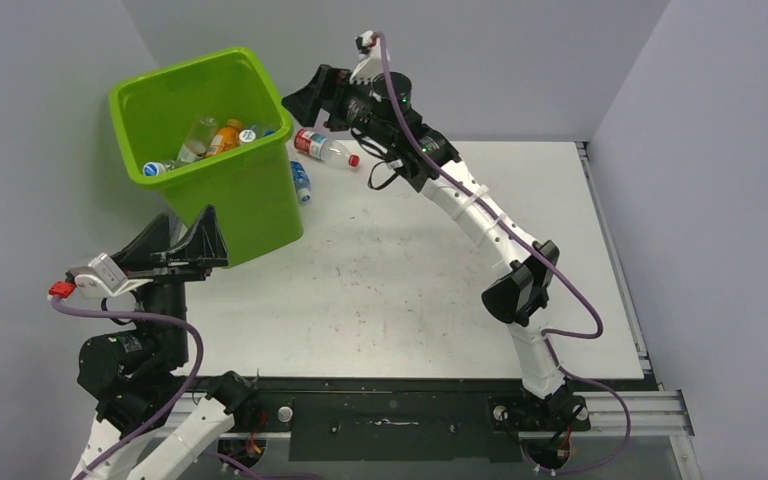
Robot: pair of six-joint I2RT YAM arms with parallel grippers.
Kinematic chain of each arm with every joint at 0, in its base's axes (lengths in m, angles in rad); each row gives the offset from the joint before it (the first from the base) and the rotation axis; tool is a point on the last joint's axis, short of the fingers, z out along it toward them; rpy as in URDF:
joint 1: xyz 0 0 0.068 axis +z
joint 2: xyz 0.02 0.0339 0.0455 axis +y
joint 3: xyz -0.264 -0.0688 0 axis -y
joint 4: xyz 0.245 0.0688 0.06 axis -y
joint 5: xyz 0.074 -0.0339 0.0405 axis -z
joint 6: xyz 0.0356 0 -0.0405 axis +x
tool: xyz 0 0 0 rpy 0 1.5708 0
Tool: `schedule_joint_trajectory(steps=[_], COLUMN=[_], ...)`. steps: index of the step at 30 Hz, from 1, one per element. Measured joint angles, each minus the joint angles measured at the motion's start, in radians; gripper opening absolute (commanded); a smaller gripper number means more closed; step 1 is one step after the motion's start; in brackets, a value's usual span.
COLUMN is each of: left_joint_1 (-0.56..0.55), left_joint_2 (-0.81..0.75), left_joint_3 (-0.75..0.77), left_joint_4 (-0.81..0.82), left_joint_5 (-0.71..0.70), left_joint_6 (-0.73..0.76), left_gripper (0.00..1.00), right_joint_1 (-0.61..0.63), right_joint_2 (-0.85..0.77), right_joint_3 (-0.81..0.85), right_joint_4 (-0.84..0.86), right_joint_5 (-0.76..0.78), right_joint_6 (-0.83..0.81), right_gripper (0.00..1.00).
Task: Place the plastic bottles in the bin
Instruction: Move the trash bin to the center of the board.
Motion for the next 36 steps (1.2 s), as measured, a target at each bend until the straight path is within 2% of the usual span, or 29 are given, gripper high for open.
schedule_joint_trajectory(steps=[8, 14, 22, 26, 31, 36], left_joint_1=[0.000, 0.000, 0.000, 0.000, 0.000, 0.000], left_joint_2=[-0.042, -0.080, -0.111, -0.120, -0.124, -0.131], left_joint_3=[-0.009, -0.016, -0.035, -0.047, -0.051, -0.051], left_joint_4=[0.018, 0.019, 0.005, -0.002, -0.012, -0.021], left_joint_5=[0.006, 0.009, 0.009, 0.009, 0.010, 0.013], left_joint_6=[0.017, 0.026, 0.022, 0.015, 0.007, 0.002], left_gripper=[0.96, 0.96, 0.96, 0.96, 0.96, 0.96], right_joint_1=[0.068, 0.079, 0.080, 0.080, 0.073, 0.063], right_joint_2=[0.082, 0.090, 0.134, 0.173, 0.181, 0.158], right_joint_3=[0.018, 0.034, 0.066, 0.064, -0.023, -0.111], right_joint_4=[-0.145, -0.146, -0.090, -0.035, 0.124, 0.267], right_joint_5=[0.002, 0.021, 0.022, -0.011, -0.064, -0.056], right_joint_6=[-0.014, -0.003, 0.074, 0.148, 0.266, 0.341], right_gripper=[0.91, 0.92, 0.97, 0.88, 0.62, 0.28])
